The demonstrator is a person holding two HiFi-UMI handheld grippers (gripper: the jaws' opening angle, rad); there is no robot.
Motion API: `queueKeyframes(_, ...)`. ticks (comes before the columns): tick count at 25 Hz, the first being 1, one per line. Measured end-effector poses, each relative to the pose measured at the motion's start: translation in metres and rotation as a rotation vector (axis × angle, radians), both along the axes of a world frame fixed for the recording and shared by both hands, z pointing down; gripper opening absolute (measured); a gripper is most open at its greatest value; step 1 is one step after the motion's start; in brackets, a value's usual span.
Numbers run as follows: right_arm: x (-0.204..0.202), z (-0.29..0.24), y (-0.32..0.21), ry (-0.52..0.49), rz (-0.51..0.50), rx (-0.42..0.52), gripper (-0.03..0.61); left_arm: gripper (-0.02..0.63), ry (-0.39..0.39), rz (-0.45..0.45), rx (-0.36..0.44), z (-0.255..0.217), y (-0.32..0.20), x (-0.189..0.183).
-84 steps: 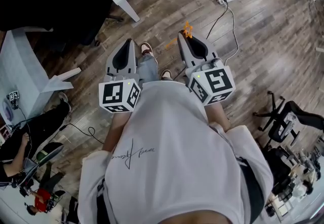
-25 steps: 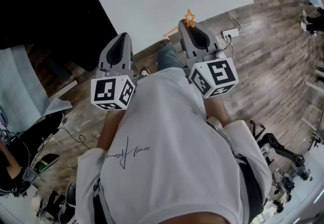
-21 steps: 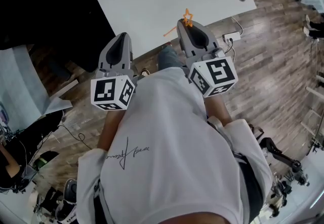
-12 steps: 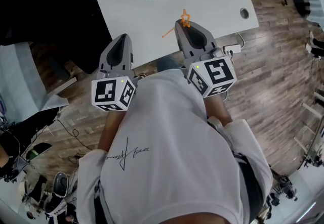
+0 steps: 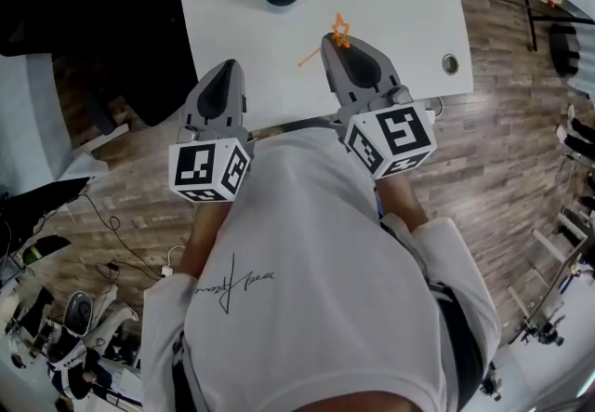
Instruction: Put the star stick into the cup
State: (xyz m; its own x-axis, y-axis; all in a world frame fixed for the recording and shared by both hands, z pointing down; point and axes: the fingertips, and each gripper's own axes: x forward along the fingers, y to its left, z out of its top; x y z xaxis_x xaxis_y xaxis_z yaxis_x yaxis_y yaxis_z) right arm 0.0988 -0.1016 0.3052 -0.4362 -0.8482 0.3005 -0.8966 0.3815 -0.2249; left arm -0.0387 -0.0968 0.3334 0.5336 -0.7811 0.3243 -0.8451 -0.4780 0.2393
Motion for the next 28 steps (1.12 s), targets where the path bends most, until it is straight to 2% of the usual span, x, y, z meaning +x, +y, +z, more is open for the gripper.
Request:
queueKeyframes(10,0.001,0.004,-0.034,0.017,-0.125,0.021,0.015,0.009,-0.019,-0.090,-0.024,0.017,-0.010,0.004)
queueKeyframes(28,0.004,-0.029,-0.071,0.047,-0.134,0.129,0.015,0.009,0.010,-0.080,-0.050,0.030,-0.016,0.014)
